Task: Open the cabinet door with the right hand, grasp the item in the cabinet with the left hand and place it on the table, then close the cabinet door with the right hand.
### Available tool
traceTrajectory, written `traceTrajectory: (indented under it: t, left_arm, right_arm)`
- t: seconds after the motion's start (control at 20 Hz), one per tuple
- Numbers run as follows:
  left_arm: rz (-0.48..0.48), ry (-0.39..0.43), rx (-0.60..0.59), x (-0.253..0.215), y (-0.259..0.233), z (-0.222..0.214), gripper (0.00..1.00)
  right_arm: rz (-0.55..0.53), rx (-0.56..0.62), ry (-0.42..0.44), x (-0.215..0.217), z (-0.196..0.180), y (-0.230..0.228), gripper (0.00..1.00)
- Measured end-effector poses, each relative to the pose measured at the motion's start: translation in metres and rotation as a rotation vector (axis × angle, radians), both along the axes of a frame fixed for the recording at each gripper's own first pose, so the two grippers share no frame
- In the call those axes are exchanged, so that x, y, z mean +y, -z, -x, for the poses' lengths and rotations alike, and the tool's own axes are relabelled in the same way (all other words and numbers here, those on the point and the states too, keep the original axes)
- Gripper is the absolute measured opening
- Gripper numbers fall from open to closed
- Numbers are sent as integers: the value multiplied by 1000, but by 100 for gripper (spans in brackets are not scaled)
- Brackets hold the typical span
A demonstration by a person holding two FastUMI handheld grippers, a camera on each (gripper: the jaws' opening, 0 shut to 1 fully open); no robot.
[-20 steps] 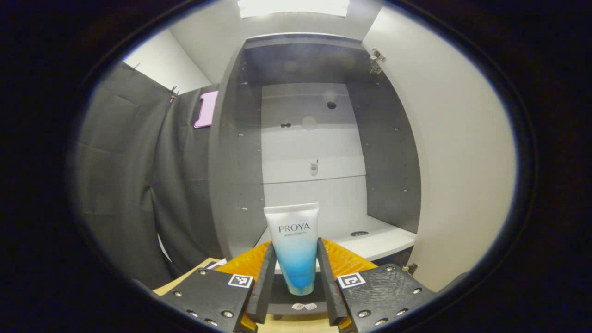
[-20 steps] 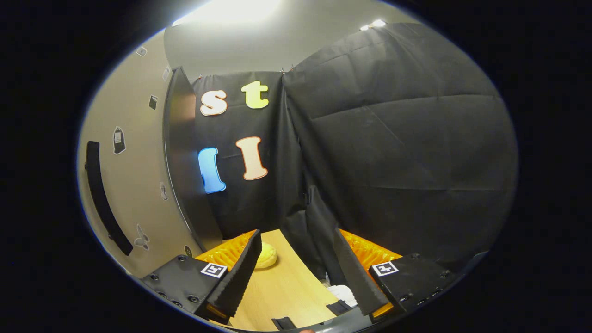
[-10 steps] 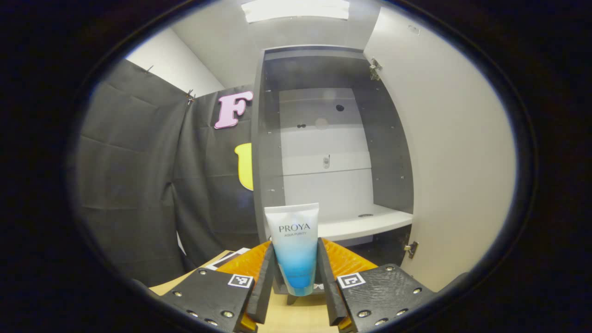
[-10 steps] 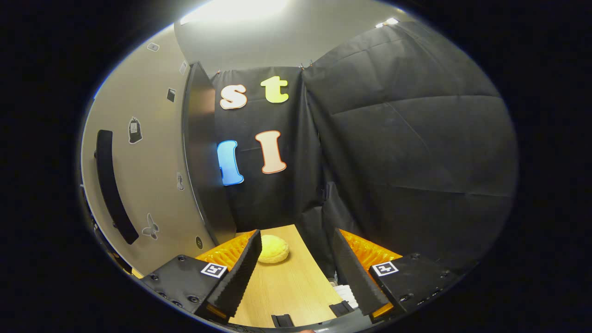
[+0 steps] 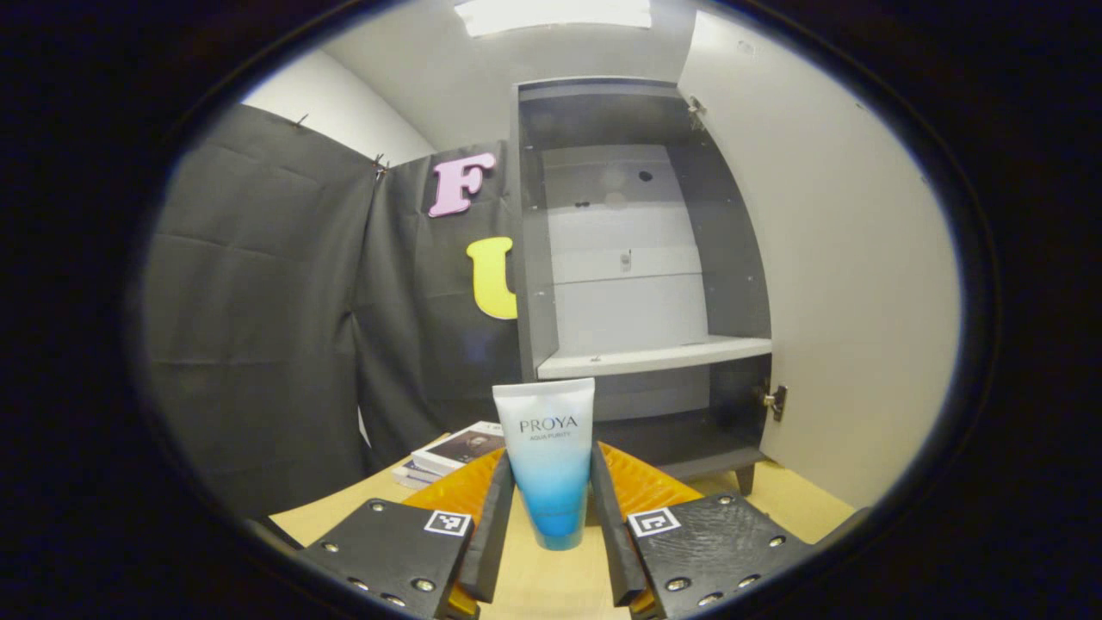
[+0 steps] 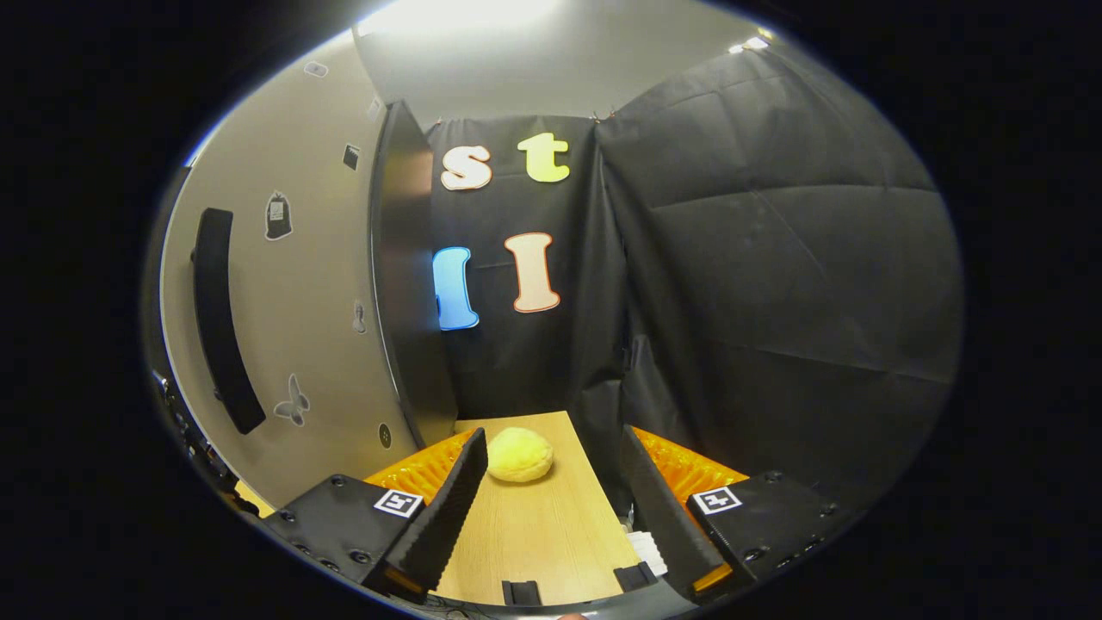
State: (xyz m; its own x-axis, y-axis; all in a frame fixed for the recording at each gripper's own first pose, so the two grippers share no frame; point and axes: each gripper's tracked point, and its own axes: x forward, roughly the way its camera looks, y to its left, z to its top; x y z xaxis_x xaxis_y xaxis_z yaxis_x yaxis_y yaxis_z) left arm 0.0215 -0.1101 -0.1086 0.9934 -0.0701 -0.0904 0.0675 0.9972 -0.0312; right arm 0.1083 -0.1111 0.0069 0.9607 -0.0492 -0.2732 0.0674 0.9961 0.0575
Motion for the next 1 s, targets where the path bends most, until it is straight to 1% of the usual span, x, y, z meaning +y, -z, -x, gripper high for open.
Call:
traceTrajectory:
  t: [0.3, 0.6, 0.75, 0.85, 1.0]
  left_arm:
    - [-1, 16, 49, 1, 64, 26, 52]
    - [1, 32, 118, -6, 133, 39, 52]
    - [25, 18, 160, -7, 171, 42, 53]
    - [42, -2, 186, -7, 188, 43, 52]
    - [60, -27, 220, -11, 209, 43, 53]
  right_arm:
    - [-14, -4, -47, 23, -10, 1, 98]
    - [2, -12, -22, 24, -18, 4, 98]
    - [31, 15, -27, 25, -19, 12, 98]
    - [58, 27, -28, 24, -20, 14, 98]
    - [72, 38, -35, 26, -22, 17, 98]
